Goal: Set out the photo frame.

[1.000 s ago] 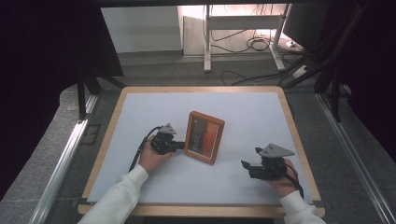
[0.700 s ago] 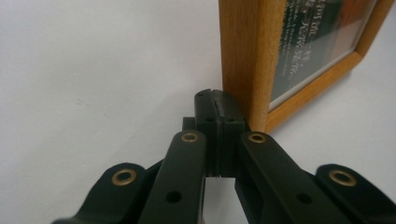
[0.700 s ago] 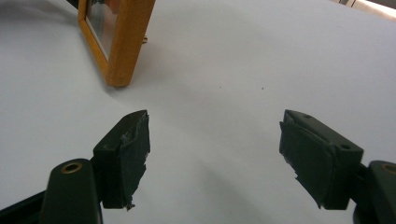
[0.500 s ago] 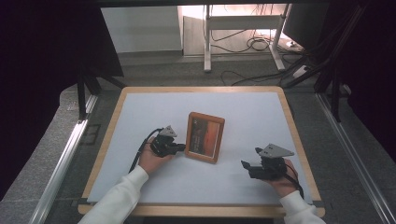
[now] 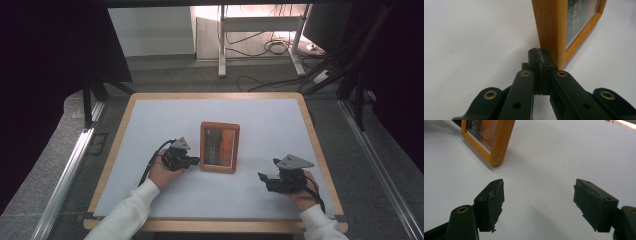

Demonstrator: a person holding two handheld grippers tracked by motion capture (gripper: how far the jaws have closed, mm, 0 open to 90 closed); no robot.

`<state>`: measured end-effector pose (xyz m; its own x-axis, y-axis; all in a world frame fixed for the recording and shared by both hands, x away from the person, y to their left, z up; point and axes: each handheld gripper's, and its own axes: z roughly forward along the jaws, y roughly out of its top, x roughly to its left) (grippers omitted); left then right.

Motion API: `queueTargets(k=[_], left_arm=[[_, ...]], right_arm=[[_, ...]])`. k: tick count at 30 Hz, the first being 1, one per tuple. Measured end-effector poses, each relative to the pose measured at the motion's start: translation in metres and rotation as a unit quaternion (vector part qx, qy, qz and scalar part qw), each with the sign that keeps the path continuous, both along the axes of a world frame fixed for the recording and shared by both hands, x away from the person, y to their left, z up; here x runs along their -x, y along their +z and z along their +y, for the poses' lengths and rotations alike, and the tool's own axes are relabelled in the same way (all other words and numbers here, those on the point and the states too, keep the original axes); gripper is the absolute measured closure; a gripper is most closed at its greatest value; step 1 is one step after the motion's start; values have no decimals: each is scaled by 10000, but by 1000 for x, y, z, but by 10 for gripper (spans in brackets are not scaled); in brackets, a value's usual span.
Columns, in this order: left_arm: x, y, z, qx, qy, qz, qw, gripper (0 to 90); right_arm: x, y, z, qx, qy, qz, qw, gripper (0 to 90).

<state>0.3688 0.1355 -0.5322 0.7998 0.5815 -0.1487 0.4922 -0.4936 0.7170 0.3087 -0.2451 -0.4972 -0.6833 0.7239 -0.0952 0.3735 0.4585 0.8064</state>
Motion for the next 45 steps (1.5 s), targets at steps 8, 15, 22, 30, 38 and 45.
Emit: queueTargets(k=[8,15,22,30,38,45], left_arm=[[3,1,-2,-29,-47,-2,10000,900],[3,2,-1,1,-36,-6,10000,900],[0,7,1,-26,34,-125,9999,900],[-2,9,9,-79,153,-160,9997,900],[10,15,33,82,603,-412,9973,815],[29,14,43,242,930,-321,9948,450]], right_arm=[[0,0,0,13,4,5,10000,247],[0,0,0,7,-5,-3,10000,247],[0,0,-2,-70,1,2,10000,247],[-2,-5,-2,17,118,26,9999,247],[-2,-6,-2,16,145,69,9999,247],[-3,-7,-2,-23,111,121,9999,246]])
